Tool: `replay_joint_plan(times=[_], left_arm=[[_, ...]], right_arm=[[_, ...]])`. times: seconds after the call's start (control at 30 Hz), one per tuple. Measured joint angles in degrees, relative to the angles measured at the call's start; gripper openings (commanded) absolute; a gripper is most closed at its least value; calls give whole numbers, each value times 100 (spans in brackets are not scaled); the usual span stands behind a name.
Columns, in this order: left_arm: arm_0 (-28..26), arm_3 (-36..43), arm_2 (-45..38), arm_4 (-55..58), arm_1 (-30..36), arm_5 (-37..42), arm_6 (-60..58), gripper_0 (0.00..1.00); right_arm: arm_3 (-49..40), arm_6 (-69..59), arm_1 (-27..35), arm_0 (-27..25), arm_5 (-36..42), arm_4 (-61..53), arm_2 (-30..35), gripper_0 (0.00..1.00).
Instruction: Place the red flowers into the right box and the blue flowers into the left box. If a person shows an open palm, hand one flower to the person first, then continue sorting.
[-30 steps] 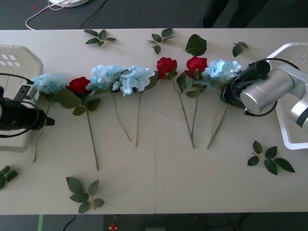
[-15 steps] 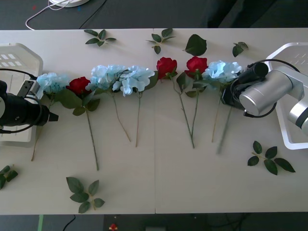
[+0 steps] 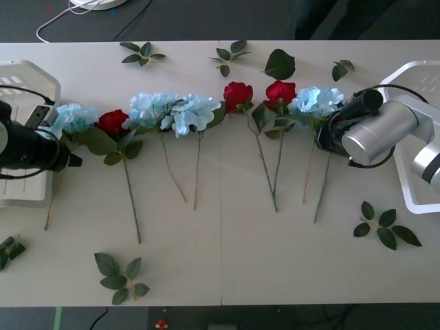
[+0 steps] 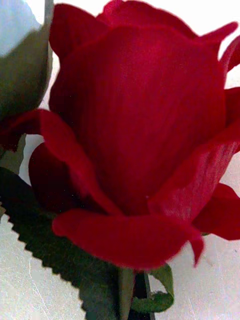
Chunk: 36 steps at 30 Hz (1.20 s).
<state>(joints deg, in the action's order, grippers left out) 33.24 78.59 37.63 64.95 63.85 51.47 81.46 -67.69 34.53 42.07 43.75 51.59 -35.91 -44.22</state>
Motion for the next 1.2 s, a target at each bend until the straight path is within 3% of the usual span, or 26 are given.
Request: replay_joint_plan(times=[0.27,0.5,0.7,0.87,1.0,1.2], left_arm=[[142,122,-297,23,9,832,7,100],[143,197,-317,450,-18,870,7,100],[143,199,-315,457,-113,870,7,100],[142,198,-301,455,-193,796,7,100],[141,195,-129,446,-204,402,8,100],[141,190,147,438,-205,222,8,100]], right_arm=[[-572,795,224,4,1001,-547,767,0],[-900,1477,846,4,1480,-1112,1477,0],[-901,2894,1430,4,1677,-1260,1777,0],[-900,3042,1903,4,1689,-1211,1815,0],[-721,4213,2201,4,1566,-1191,1815,0],[336,4771,2273,4,598,-1182,1815,0]])
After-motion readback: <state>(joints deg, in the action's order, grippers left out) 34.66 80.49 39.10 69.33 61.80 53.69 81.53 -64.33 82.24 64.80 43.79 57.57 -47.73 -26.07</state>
